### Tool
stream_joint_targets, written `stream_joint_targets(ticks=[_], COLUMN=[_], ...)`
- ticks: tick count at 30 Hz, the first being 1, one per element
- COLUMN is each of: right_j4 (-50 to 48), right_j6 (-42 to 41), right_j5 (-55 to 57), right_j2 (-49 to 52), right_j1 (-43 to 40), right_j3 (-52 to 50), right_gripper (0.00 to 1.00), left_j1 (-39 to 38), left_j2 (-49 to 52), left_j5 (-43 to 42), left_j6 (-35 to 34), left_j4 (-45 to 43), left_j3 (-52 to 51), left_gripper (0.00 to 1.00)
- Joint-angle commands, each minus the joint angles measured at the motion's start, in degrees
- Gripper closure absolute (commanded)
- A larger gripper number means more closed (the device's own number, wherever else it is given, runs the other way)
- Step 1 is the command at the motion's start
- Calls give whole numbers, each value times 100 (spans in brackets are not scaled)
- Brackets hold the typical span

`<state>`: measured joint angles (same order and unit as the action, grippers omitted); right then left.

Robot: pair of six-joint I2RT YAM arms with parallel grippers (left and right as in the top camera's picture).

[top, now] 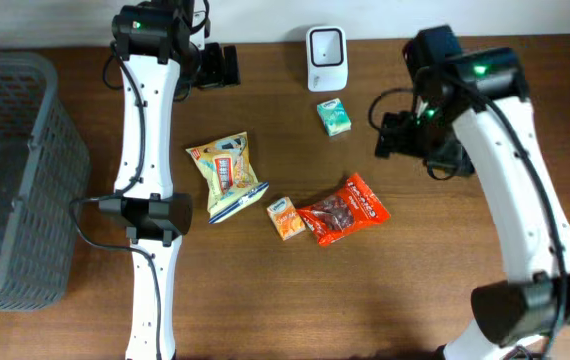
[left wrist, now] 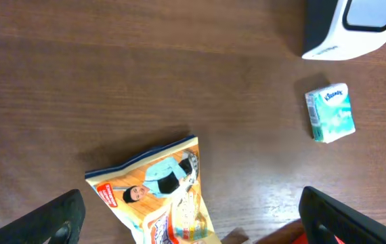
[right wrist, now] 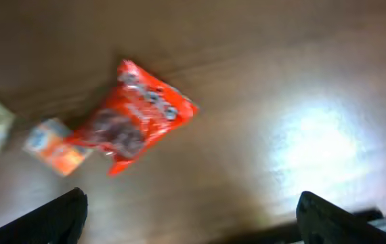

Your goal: Scan the item barcode

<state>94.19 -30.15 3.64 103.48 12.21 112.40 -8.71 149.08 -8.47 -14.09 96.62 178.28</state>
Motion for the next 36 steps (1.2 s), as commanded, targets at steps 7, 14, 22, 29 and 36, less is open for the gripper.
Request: stream_joint_targets(ticks=[7,14,22,29,36], right_j4=[-2887,-3512,-4127,-4323,-4415], right_j6=[-640,-3036,-3630,-3499,-3810], right_j5=[-1954,-1930,-1655,-2444,-1316], right_j2=[258,649,651,651,654], right_j1=[-660,170,361,396,990], right_j3=[-1788,-2778,-4068,-4072,-4085], right_gripper=[1,10,15,14,34], left_j1=[-2,-2,-2,-2,-2], left_j2=[-160,-160,-160,-160,-160], left_j5=[39,39,42,42,42], left_j6=[50,50,50,50,50], left_j4=[11,11,11,11,11], left_j3=[-28,-28,-28,-28,-28], left_gripper=[1,1,1,1,1])
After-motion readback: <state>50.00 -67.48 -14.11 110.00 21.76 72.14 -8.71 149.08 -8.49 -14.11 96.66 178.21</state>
